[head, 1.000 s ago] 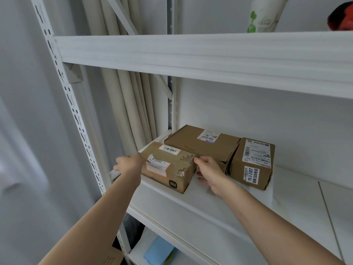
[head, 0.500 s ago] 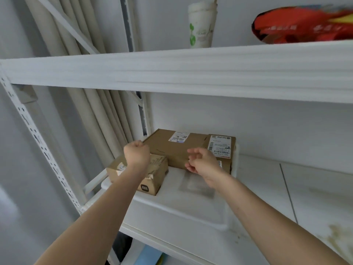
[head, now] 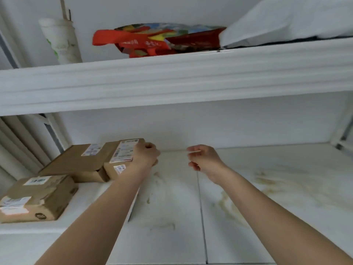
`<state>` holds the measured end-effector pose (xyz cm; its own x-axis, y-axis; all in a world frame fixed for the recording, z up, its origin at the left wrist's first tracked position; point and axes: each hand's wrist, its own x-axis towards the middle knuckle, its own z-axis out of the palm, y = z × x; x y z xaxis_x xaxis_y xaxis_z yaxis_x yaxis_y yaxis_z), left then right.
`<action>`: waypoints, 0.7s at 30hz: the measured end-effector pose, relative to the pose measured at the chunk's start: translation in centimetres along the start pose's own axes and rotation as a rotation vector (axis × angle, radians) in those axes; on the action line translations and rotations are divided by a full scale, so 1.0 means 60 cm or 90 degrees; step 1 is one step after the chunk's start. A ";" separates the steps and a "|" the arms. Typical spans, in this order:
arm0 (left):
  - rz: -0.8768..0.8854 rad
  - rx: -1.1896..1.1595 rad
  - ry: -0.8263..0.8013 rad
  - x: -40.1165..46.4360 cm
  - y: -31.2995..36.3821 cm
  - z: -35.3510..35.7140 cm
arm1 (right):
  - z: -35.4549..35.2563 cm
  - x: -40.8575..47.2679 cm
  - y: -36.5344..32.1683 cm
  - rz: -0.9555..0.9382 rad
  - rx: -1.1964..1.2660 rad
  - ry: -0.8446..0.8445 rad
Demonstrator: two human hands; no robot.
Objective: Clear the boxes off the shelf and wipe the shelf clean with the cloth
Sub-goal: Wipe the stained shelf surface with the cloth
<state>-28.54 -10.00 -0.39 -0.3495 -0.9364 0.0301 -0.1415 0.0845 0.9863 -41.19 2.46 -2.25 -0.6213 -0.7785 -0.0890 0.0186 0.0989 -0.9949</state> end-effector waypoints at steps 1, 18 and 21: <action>-0.013 0.000 -0.029 -0.009 0.003 0.039 | -0.040 -0.006 0.004 0.005 -0.002 0.021; -0.203 0.064 -0.401 -0.227 -0.013 0.565 | -0.619 -0.109 0.158 0.335 -0.193 0.389; -0.202 0.084 -0.452 -0.238 -0.017 0.594 | -0.672 -0.133 0.196 0.420 -0.326 0.424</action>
<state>-56.42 15.42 -7.61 -0.7753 -0.4853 -0.4042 -0.4268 -0.0693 0.9017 -67.63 34.82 -11.33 -0.9142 0.0034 -0.4052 0.2723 0.7457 -0.6081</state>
